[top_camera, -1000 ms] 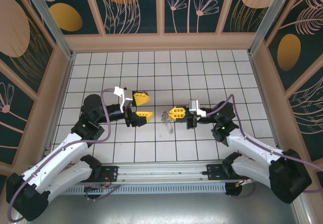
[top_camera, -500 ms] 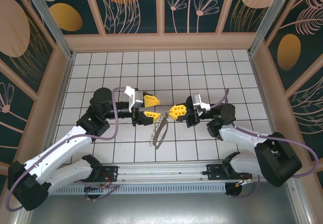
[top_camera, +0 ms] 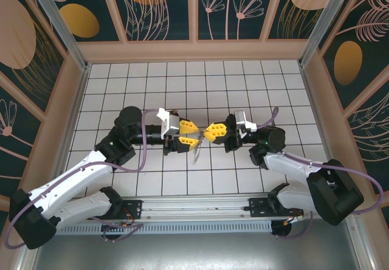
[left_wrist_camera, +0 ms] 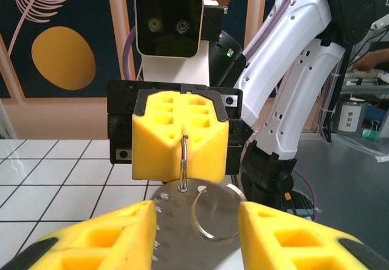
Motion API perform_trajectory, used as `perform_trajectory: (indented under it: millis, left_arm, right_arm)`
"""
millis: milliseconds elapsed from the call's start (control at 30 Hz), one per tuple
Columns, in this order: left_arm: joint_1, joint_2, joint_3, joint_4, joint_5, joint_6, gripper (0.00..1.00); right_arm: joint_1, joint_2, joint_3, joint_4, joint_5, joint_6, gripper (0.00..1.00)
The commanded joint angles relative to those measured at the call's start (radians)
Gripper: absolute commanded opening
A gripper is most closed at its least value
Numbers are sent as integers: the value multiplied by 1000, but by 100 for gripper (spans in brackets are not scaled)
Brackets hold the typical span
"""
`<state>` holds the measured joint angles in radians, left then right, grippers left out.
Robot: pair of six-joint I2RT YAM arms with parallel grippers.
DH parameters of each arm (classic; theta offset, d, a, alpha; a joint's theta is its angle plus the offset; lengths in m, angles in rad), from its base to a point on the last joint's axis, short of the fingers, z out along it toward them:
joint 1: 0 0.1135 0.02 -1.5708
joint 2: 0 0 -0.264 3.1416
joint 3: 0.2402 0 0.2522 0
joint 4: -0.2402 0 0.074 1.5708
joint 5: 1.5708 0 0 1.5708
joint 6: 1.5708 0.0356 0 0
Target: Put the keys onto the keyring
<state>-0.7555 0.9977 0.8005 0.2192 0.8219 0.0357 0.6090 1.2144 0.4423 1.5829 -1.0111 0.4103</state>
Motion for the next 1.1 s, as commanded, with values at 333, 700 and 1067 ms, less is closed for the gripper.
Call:
perform_trajectory:
  millis: [333,700,1067]
  left_arm:
    - [-7,33,22,56,-23,23,30]
    - [-11,35,29,63,-21,23,26]
    - [-12,43,40,22,-43,55,33]
  right_arm:
    - [21,-22,-11,22,19,-7,0]
    - [23,-15,-3,-32,35,-47,0]
    - [23,-33,-8,-58,58,-71,0]
